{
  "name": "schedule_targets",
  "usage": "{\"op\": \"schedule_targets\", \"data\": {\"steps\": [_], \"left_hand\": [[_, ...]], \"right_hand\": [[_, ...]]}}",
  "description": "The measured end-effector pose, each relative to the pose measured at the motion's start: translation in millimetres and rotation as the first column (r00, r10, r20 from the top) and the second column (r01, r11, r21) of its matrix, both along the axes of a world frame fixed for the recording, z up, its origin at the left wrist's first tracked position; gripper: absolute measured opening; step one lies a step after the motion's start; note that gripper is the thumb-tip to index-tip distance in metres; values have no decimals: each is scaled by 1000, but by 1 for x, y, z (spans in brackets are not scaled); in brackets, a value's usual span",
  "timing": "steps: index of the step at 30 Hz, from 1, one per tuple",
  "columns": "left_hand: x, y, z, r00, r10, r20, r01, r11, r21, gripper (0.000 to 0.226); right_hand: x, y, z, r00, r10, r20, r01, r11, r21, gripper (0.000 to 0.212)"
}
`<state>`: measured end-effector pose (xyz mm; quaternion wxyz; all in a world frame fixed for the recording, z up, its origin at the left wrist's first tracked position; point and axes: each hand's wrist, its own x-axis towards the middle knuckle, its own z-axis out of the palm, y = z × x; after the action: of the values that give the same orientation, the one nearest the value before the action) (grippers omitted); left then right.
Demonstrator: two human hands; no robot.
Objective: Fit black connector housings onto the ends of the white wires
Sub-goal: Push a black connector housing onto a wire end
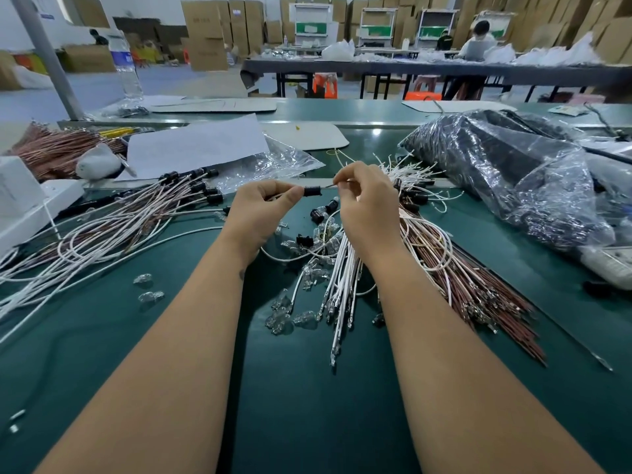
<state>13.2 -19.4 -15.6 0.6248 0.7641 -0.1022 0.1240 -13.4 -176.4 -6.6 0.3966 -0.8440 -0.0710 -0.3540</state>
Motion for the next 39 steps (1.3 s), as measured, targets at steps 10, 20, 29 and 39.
{"op": "schedule_targets", "data": {"steps": [10,20,29,39], "left_hand": [[-1,-2,0,998,-41,51,44,997,-57,18],[-8,-5,6,995,-42,91,34,996,84,12],[-2,34,5,962,213,171,-273,752,599,9],[-1,35,7,942,312,125,-324,741,588,14]], "right_hand": [[-2,1,-2,995,86,-56,-85,996,12,35],[-7,6,0,985,155,-80,-165,976,-144,26],[-2,7,0,996,-31,-82,2,941,-339,15],[3,9,-4,994,-84,-66,49,906,-420,14]]}}
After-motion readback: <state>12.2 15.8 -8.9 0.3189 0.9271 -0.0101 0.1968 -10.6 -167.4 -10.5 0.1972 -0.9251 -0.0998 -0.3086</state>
